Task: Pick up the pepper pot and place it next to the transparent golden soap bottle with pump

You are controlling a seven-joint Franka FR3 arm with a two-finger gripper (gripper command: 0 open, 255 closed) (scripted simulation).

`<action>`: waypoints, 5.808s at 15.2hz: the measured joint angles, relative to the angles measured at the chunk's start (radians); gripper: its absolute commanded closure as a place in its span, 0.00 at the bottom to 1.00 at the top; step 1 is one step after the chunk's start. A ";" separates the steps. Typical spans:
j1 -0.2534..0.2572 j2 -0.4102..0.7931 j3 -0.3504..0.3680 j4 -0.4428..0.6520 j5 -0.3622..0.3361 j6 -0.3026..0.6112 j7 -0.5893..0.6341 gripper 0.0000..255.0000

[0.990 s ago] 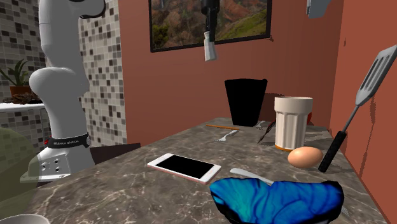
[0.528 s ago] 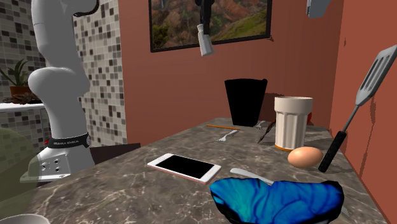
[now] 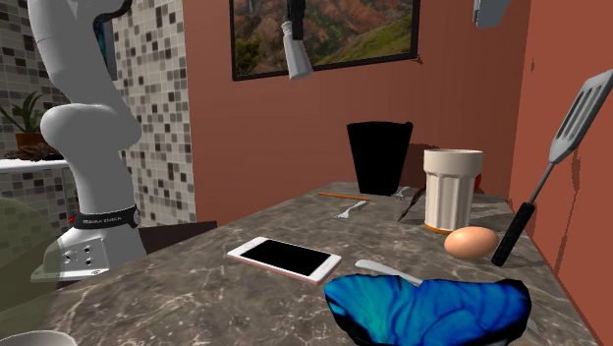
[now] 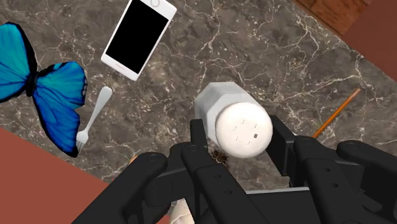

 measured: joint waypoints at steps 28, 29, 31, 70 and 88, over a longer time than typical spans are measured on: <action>-0.205 -0.056 -0.482 0.000 -0.090 0.049 -0.682 1.00; -0.208 -0.052 -0.493 -0.001 -0.089 0.056 -0.694 1.00; -0.212 -0.058 -0.500 -0.029 -0.094 0.080 -0.701 1.00; -0.242 -0.077 -0.564 -0.565 -0.151 0.600 -0.652 1.00; -0.216 0.080 -0.643 -0.702 -0.076 0.874 -0.708 1.00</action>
